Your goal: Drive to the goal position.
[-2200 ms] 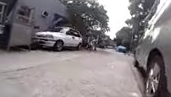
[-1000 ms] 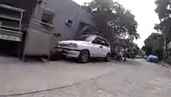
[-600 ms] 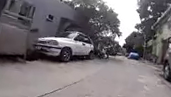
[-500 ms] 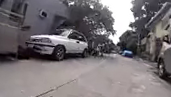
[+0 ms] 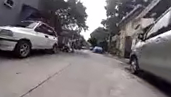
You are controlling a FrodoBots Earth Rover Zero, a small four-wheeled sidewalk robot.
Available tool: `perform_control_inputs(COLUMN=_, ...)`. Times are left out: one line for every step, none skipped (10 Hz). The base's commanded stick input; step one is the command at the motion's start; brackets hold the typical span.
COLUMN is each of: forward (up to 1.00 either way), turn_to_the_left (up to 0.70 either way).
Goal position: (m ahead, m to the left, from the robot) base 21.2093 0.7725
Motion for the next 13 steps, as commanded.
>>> perform_control_inputs(forward=0.70, turn_to_the_left=0.00)
perform_control_inputs(forward=0.70, turn_to_the_left=0.00)
perform_control_inputs(forward=0.70, turn_to_the_left=0.00)
perform_control_inputs(forward=0.70, turn_to_the_left=0.00)
perform_control_inputs(forward=0.70, turn_to_the_left=0.00)
perform_control_inputs(forward=0.70, turn_to_the_left=0.00)
perform_control_inputs(forward=0.70, turn_to_the_left=0.00)
perform_control_inputs(forward=0.70, turn_to_the_left=0.00)
perform_control_inputs(forward=0.70, turn_to_the_left=0.00)
perform_control_inputs(forward=0.70, turn_to_the_left=0.00)
perform_control_inputs(forward=0.70, turn_to_the_left=0.00)
perform_control_inputs(forward=0.70, turn_to_the_left=0.00)
perform_control_inputs(forward=0.70, turn_to_the_left=0.00)
